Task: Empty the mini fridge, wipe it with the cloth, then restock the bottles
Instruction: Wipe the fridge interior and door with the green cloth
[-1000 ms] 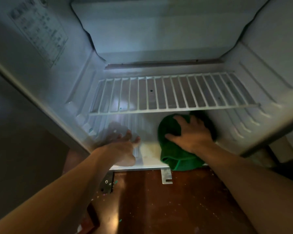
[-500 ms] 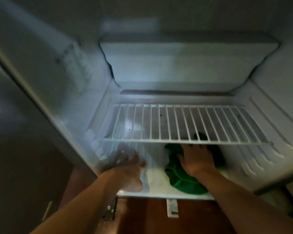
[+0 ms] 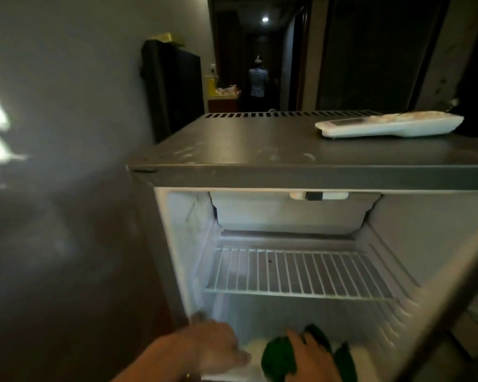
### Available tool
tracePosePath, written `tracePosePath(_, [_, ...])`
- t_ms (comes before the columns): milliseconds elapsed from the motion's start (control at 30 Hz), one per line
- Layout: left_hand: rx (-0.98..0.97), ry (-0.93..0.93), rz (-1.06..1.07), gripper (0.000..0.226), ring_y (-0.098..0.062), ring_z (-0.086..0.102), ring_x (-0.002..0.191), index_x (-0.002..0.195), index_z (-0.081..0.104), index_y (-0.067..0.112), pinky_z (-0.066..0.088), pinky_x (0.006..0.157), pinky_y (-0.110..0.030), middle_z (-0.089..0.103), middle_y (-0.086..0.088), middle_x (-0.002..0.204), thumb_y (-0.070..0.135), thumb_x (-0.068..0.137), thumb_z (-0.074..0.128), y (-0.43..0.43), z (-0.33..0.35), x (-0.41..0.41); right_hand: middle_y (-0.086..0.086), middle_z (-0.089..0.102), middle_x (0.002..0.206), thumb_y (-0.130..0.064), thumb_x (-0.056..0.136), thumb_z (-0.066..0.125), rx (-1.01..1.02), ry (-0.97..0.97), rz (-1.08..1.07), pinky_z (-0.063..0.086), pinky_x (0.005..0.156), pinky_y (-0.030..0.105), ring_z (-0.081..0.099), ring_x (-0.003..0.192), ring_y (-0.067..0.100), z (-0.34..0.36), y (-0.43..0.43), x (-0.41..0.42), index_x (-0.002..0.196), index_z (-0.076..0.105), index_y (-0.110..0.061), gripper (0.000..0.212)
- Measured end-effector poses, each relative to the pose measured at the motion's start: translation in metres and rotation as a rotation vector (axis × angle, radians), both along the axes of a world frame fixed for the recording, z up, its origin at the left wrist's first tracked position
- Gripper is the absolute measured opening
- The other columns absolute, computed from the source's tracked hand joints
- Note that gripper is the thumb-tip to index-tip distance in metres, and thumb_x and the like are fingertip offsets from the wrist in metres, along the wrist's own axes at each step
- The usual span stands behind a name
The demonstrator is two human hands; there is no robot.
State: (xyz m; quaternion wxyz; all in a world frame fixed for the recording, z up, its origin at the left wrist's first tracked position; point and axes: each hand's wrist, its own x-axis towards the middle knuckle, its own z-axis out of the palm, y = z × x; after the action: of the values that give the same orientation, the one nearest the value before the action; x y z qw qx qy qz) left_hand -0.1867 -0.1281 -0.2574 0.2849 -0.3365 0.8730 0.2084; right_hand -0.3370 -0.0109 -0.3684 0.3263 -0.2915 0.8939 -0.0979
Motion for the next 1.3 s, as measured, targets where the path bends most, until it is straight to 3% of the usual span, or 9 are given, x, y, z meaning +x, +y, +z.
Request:
tracePosePath(100, [0.133, -0.016, 0.287, 0.064, -0.017, 0.072, 0.076, 0.076, 0.066, 0.011, 0.054, 0.074, -0.028, 0.076, -0.009, 0.099, 0.071, 0.086, 0.045, -0.002, 0.039, 0.028, 0.004, 0.025, 0.149, -0.034, 0.074, 0.075, -0.259, 0.017, 0.015, 0.031, 0.113, 0.036, 0.036, 0.135, 0.022, 0.002, -0.011, 0.005, 0.149, 0.014, -0.029, 0.097])
tracePosePath(200, [-0.099, 0.041, 0.376, 0.08, -0.018, 0.07, 0.089, 0.092, 0.069, 0.016, 0.054, 0.089, -0.034, 0.075, -0.004, 0.102, 0.088, 0.07, 0.045, -0.015, 0.061, 0.061, 0.007, 0.046, 0.127, -0.038, 0.065, 0.076, -0.429, -0.059, -0.112, 0.047, 0.093, 0.029, 0.056, 0.109, 0.023, 0.01, -0.022, 0.032, 0.131, 0.043, -0.023, 0.074])
tracePosePath(300, [0.048, 0.606, 0.539, 0.091, -0.015, 0.052, 0.123, 0.136, 0.048, 0.038, 0.04, 0.107, -0.037, 0.055, 0.015, 0.135, 0.083, 0.059, 0.065, -0.017, 0.071, 0.068, 0.003, 0.062, 0.107, -0.04, 0.058, 0.074, -0.642, -0.223, -0.234, 0.055, 0.079, 0.03, 0.064, 0.086, 0.018, 0.024, -0.055, 0.062, 0.105, 0.057, -0.031, 0.051])
tracePosePath(467, [-0.078, 1.067, 0.746, 0.042, -0.006, 0.059, 0.087, 0.121, 0.057, 0.036, 0.046, 0.077, -0.029, 0.063, 0.017, 0.1, 0.041, 0.083, 0.072, -0.012, 0.061, 0.042, 0.003, 0.072, 0.091, -0.016, 0.08, 0.072, -1.002, -0.62, -0.577, 0.059, 0.077, 0.04, 0.069, 0.082, 0.022, 0.024, -0.077, 0.094, 0.101, 0.061, -0.029, 0.026])
tracePosePath(633, [-0.192, 1.018, 0.719, 0.018, -0.018, 0.058, 0.063, 0.087, 0.065, 0.027, 0.043, 0.055, -0.026, 0.064, 0.006, 0.069, 0.039, 0.074, 0.067, -0.027, 0.052, 0.039, -0.003, 0.072, 0.097, -0.017, 0.089, 0.066, -1.133, -0.671, -0.508, 0.057, 0.082, 0.041, 0.069, 0.089, 0.02, 0.012, -0.088, 0.09, 0.116, 0.056, -0.039, 0.036])
tracePosePath(833, [-0.174, 1.001, 0.685, 0.011, -0.008, 0.041, 0.041, 0.08, 0.064, 0.027, 0.034, 0.046, -0.023, 0.048, 0.015, 0.041, 0.036, 0.076, 0.066, -0.037, 0.051, 0.036, 0.012, 0.071, 0.092, -0.032, 0.096, 0.051, -0.851, -0.757, -0.546, 0.057, 0.077, 0.045, 0.067, 0.084, 0.031, -0.016, -0.098, 0.074, 0.106, 0.069, -0.018, 0.025])
tracePosePath(933, [-0.15, 1.022, 0.685, 0.015, -0.011, 0.046, 0.05, 0.088, 0.066, 0.029, 0.039, 0.053, -0.026, 0.056, 0.014, 0.052, 0.038, 0.076, 0.066, -0.038, 0.05, 0.035, 0.013, 0.072, 0.09, -0.035, 0.097, 0.051, -0.897, -0.819, -0.692, 0.054, 0.067, 0.036, 0.068, 0.083, 0.031, -0.017, -0.092, 0.088, 0.1, 0.07, -0.018, 0.026])
tracePosePath(1100, [-0.16, 1.03, 0.641, 0.016, -0.011, 0.046, 0.051, 0.088, 0.066, 0.029, 0.04, 0.056, -0.027, 0.056, 0.014, 0.052, 0.038, 0.075, 0.065, -0.041, 0.046, 0.034, 0.003, 0.066, 0.107, -0.028, 0.093, 0.06, -1.008, -0.393, -0.365, 0.053, 0.088, 0.044, 0.064, 0.097, 0.024, -0.026, -0.095, 0.085, 0.114, 0.063, -0.024, 0.022])
tracePosePath(1300, [-0.168, 1.03, 0.643, 0.02, -0.016, 0.047, 0.059, 0.091, 0.066, 0.03, 0.043, 0.062, -0.032, 0.056, 0.013, 0.058, 0.041, 0.074, 0.066, -0.042, 0.046, 0.032, 0.009, 0.062, 0.078, -0.019, 0.1, 0.045, -0.939, -0.765, -0.505, 0.05, 0.065, 0.033, 0.061, 0.076, 0.025, 0.009, -0.11, 0.053, 0.082, 0.06, -0.012, 0.025])
